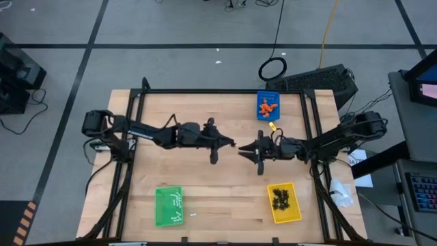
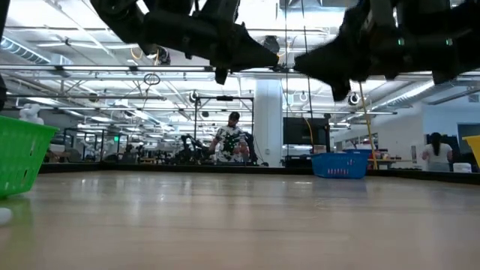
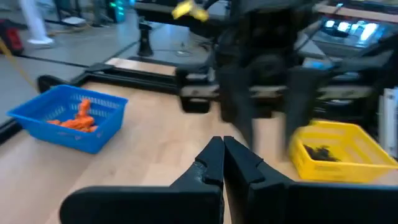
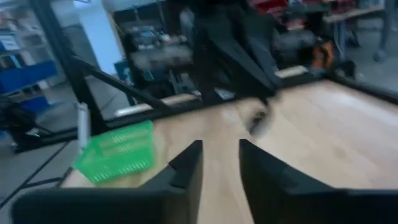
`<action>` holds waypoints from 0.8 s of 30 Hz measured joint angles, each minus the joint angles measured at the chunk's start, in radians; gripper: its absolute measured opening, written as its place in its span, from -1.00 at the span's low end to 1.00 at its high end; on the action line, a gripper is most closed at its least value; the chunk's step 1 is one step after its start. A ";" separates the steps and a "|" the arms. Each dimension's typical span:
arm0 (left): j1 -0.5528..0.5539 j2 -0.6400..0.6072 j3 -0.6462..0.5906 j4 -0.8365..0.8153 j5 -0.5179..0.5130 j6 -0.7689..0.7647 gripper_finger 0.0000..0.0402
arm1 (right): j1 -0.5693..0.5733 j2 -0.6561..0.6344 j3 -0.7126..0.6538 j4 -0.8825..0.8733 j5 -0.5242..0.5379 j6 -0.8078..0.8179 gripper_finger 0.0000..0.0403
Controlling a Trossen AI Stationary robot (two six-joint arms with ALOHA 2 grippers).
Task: Sort Halloween decoration
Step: Put the black toy into the yellow bin, then put the black spider toy into the yellow bin
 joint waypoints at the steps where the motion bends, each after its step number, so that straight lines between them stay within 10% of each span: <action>1: -0.012 0.000 0.000 0.004 -0.026 0.000 -1.00 | 0.010 0.000 0.017 -0.001 0.000 -0.012 -0.53; 11: -0.079 0.001 0.000 0.098 -0.091 0.000 -1.00 | 0.060 -0.001 0.121 -0.077 0.104 -0.008 -0.23; 24: -0.113 0.000 0.000 0.168 -0.094 0.002 -1.00 | 0.063 -0.001 0.126 -0.071 0.103 -0.019 -0.67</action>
